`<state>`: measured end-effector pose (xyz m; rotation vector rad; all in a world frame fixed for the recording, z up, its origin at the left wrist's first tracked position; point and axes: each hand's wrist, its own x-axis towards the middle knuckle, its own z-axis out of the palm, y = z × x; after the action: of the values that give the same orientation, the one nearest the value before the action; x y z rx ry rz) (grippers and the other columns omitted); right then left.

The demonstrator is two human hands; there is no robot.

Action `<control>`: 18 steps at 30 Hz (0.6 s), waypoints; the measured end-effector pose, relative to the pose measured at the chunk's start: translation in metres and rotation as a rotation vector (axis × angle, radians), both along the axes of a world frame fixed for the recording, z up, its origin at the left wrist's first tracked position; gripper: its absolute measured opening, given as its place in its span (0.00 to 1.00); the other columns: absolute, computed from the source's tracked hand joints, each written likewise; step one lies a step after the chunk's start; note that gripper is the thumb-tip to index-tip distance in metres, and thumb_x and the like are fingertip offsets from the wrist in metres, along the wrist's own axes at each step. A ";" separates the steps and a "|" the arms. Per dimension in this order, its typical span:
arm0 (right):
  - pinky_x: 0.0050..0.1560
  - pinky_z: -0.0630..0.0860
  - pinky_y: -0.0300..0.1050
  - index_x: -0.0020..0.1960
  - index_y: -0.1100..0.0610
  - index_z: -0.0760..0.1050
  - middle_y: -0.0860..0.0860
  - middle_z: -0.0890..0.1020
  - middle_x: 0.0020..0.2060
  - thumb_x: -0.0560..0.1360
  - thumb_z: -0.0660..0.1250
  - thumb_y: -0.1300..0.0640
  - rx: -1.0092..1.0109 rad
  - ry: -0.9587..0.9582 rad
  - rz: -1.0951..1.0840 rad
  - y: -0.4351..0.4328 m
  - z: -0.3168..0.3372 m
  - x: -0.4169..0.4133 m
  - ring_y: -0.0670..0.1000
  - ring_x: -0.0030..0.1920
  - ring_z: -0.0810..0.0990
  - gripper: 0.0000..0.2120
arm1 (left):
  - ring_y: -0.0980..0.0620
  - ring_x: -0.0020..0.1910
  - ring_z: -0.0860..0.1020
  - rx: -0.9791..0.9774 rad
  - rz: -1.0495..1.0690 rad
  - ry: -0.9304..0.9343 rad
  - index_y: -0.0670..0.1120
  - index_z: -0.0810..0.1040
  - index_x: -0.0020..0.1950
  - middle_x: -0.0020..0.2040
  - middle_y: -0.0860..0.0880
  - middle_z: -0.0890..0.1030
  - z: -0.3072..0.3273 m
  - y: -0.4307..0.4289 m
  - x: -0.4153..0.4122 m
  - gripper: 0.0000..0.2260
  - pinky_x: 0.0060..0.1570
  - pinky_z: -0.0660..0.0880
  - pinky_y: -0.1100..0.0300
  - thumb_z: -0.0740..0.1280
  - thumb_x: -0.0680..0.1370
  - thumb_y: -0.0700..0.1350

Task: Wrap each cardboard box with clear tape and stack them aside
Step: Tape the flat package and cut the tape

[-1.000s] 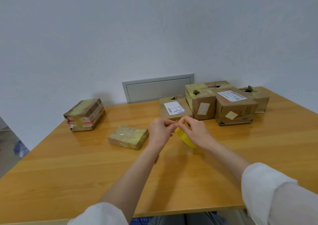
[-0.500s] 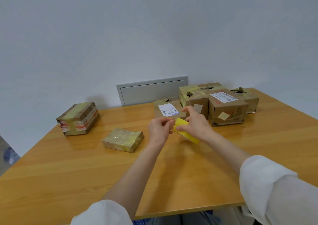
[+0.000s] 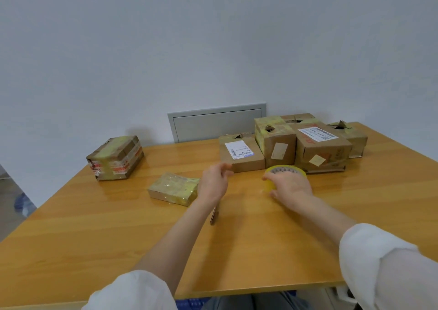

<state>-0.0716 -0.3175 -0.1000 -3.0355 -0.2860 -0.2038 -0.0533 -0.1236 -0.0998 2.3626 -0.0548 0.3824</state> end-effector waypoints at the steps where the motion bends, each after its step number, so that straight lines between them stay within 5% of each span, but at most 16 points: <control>1: 0.61 0.72 0.48 0.69 0.43 0.69 0.48 0.77 0.62 0.76 0.67 0.44 -0.025 0.022 -0.013 0.004 -0.001 0.000 0.52 0.63 0.73 0.23 | 0.51 0.58 0.78 0.048 0.020 -0.019 0.47 0.78 0.62 0.54 0.52 0.83 0.001 0.011 0.000 0.14 0.58 0.74 0.56 0.59 0.80 0.38; 3: 0.62 0.70 0.48 0.70 0.45 0.68 0.50 0.74 0.63 0.76 0.64 0.41 -0.002 -0.007 -0.015 0.019 0.004 0.002 0.52 0.64 0.69 0.23 | 0.50 0.60 0.77 0.123 0.093 -0.041 0.48 0.79 0.62 0.59 0.51 0.81 0.002 0.036 0.004 0.16 0.59 0.74 0.55 0.57 0.80 0.36; 6: 0.62 0.72 0.49 0.68 0.50 0.72 0.50 0.74 0.63 0.80 0.60 0.51 0.276 -0.054 0.108 0.065 0.017 0.001 0.52 0.64 0.71 0.17 | 0.46 0.62 0.75 0.206 0.258 0.001 0.49 0.76 0.65 0.63 0.47 0.78 0.003 0.077 0.013 0.18 0.57 0.75 0.51 0.55 0.80 0.35; 9: 0.62 0.72 0.48 0.68 0.56 0.73 0.53 0.77 0.63 0.80 0.57 0.60 0.594 0.150 0.150 0.122 0.017 -0.004 0.53 0.63 0.74 0.17 | 0.45 0.66 0.71 0.302 0.325 0.091 0.47 0.70 0.70 0.67 0.45 0.74 0.000 0.109 0.019 0.20 0.60 0.72 0.50 0.54 0.80 0.36; 13: 0.48 0.72 0.45 0.71 0.59 0.65 0.56 0.77 0.60 0.81 0.57 0.55 0.791 0.395 0.091 0.180 0.008 -0.006 0.57 0.56 0.77 0.20 | 0.43 0.68 0.68 0.365 0.342 0.213 0.44 0.64 0.74 0.70 0.43 0.70 -0.010 0.136 0.029 0.21 0.64 0.68 0.50 0.54 0.80 0.39; 18: 0.54 0.76 0.47 0.71 0.58 0.64 0.55 0.76 0.62 0.80 0.59 0.51 0.913 0.528 -0.052 0.218 -0.006 0.007 0.56 0.58 0.76 0.22 | 0.40 0.60 0.74 0.350 0.365 0.358 0.40 0.72 0.64 0.62 0.39 0.76 -0.024 0.159 0.037 0.15 0.55 0.72 0.51 0.54 0.81 0.45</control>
<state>-0.0645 -0.0998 -0.1063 -2.0820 -0.0394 0.3652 -0.0159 0.0353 -0.1239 2.7556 0.5224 0.1194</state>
